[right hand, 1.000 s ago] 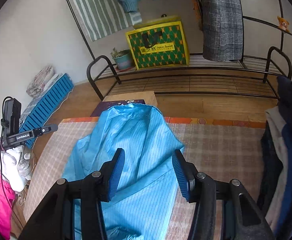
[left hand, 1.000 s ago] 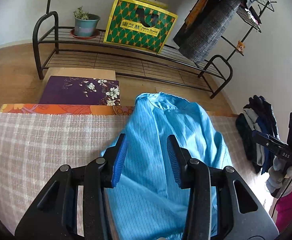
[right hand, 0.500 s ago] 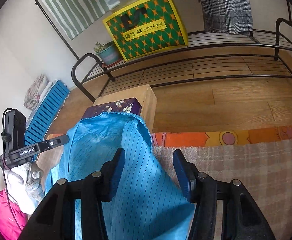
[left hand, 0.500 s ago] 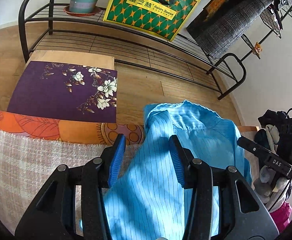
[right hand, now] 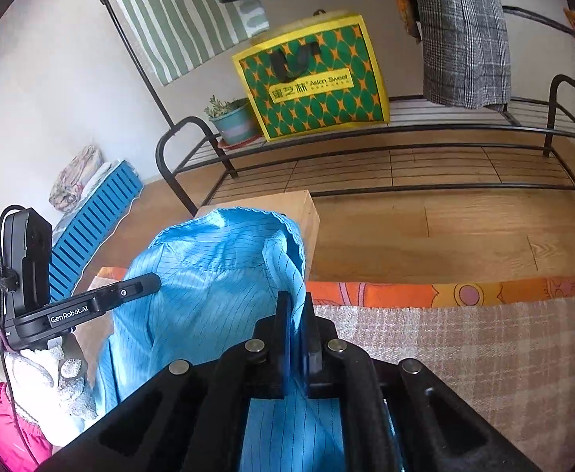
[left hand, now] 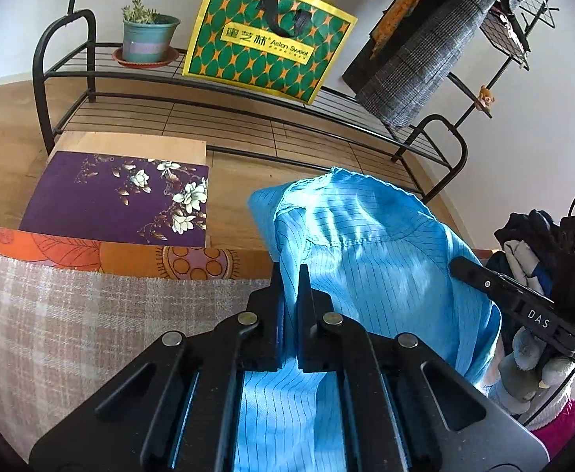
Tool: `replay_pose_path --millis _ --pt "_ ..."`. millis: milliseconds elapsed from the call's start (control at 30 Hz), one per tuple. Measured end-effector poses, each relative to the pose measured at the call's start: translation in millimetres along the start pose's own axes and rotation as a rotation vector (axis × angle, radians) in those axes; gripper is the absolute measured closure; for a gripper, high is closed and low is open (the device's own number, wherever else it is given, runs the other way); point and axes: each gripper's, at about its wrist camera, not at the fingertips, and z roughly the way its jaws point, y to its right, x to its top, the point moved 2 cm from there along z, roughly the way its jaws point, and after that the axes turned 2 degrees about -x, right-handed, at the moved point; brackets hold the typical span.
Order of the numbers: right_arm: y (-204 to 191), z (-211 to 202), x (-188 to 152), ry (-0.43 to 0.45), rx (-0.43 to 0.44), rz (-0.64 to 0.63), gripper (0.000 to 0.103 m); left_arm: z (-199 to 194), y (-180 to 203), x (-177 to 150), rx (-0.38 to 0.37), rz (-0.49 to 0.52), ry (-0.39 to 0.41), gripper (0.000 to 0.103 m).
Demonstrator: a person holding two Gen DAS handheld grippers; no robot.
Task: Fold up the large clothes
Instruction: 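Lower the blue coat back onto the bed and open both tools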
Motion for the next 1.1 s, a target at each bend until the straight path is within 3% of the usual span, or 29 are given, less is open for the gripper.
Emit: replay_pose_path --millis 233,467,767,1100 --pt "-30 -67 -4 0.035 0.011 -0.042 0.103 -67 27 -15 -0.026 0.029 0.046 0.102" --pt "-75 -142 -43 0.040 0.021 -0.107 0.103 -142 56 -58 -0.035 0.063 0.082 0.102" --pt "-106 -218 -116 0.024 0.029 -0.105 0.103 -220 80 -151 -0.052 0.070 0.083 0.102" --pt "-121 -267 -224 -0.033 0.017 -0.140 0.103 -268 108 -266 -0.021 0.144 0.028 0.102"
